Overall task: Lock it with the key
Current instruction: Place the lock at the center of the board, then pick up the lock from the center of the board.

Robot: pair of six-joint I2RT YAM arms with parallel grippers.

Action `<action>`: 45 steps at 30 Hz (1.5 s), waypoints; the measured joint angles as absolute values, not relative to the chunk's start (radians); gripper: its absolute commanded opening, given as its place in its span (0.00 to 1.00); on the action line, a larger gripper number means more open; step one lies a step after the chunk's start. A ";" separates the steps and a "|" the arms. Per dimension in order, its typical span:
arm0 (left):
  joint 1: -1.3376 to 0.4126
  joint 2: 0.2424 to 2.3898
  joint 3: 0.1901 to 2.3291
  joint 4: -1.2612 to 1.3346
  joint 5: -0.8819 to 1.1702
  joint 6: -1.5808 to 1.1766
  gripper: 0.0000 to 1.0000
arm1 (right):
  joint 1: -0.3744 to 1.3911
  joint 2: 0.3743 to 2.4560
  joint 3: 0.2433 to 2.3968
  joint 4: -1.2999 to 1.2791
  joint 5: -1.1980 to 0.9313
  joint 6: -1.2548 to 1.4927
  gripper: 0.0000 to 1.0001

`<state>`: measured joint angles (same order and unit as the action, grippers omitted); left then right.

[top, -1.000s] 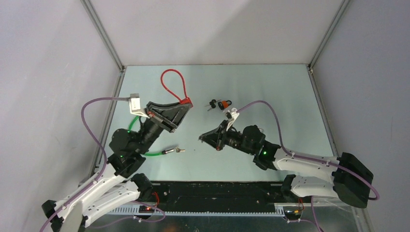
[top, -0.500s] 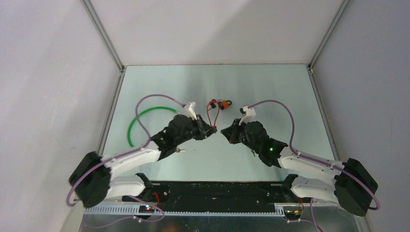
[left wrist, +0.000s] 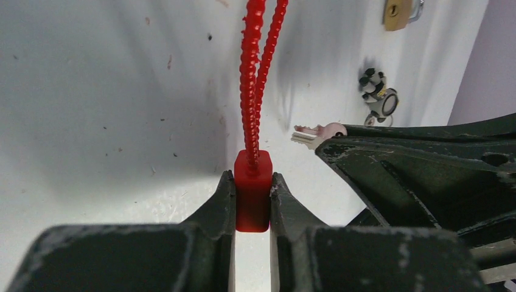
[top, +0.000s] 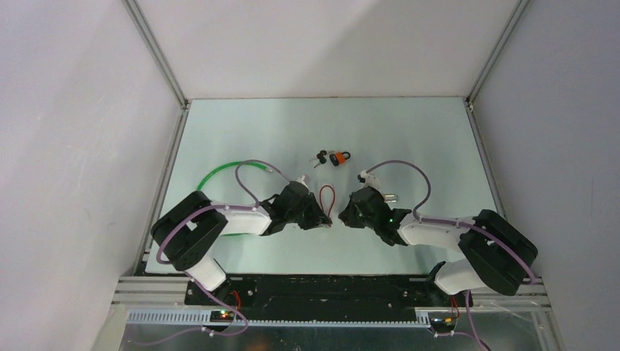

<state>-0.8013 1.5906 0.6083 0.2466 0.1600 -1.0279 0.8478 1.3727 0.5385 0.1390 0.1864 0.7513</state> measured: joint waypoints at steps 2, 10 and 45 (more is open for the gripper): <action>-0.807 1.606 0.608 0.260 0.165 -1.051 0.26 | 0.848 1.403 0.538 0.149 0.175 0.764 0.09; -0.812 1.552 0.578 0.282 0.109 -1.094 0.75 | 0.847 1.429 0.538 0.152 0.169 0.793 0.52; -0.762 0.370 0.780 -0.484 -0.762 -0.707 1.00 | 1.148 1.894 1.172 0.191 -0.183 -0.067 0.81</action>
<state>-0.7624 0.3702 0.7795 -0.4843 -0.7616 -0.7071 1.1477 1.8942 1.1721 0.1909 -0.1825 -0.0669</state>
